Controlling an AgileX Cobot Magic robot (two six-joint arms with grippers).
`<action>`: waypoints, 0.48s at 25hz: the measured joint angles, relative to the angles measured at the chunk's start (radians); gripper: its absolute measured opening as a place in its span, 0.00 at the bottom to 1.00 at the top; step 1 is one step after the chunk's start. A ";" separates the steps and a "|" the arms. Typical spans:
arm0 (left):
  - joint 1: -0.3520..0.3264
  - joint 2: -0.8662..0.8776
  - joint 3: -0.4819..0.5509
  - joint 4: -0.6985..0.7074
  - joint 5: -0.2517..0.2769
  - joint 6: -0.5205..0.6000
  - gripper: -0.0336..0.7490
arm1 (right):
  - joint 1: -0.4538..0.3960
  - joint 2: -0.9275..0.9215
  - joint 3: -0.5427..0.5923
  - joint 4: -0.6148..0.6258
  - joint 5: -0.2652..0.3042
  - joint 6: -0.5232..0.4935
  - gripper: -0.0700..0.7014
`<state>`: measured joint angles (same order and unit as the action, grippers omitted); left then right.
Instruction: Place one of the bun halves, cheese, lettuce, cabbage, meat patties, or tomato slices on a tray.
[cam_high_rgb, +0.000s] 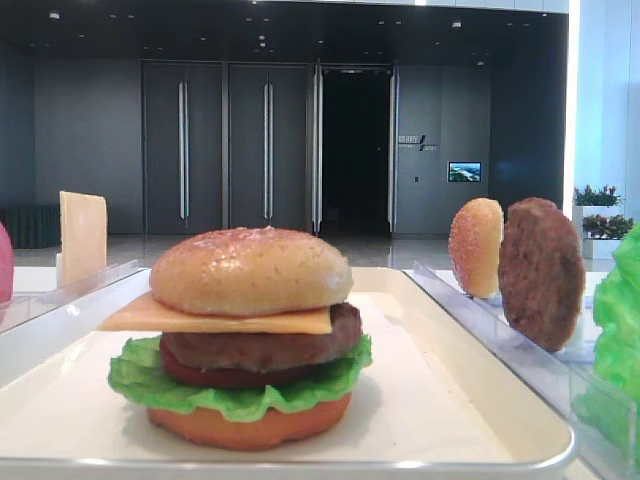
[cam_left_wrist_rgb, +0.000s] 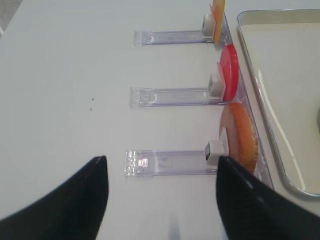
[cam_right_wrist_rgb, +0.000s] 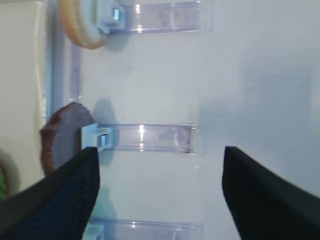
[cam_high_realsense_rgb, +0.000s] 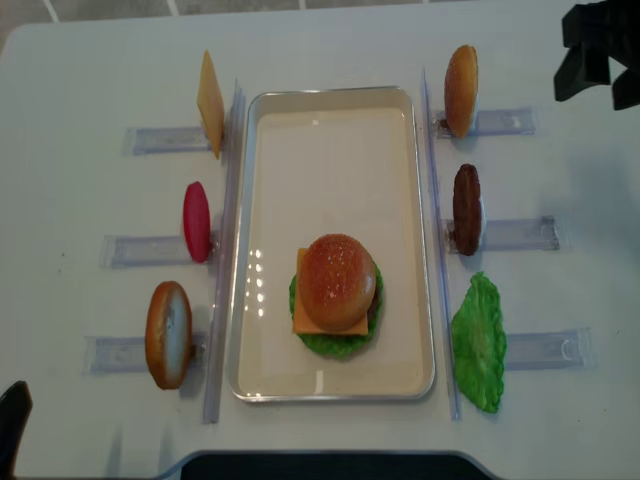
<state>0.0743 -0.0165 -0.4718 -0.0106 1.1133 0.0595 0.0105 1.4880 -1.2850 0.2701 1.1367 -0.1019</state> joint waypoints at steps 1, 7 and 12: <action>0.000 0.000 0.000 0.000 0.000 0.000 0.70 | -0.017 0.000 0.000 -0.026 0.005 0.001 0.76; 0.000 0.000 0.000 0.000 0.000 0.000 0.70 | -0.075 0.000 0.000 -0.130 0.053 -0.004 0.76; 0.000 0.000 0.000 0.000 0.000 -0.003 0.70 | -0.082 0.000 0.000 -0.157 0.082 -0.008 0.76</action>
<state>0.0743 -0.0165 -0.4718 -0.0106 1.1133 0.0564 -0.0718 1.4880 -1.2850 0.1132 1.2192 -0.1101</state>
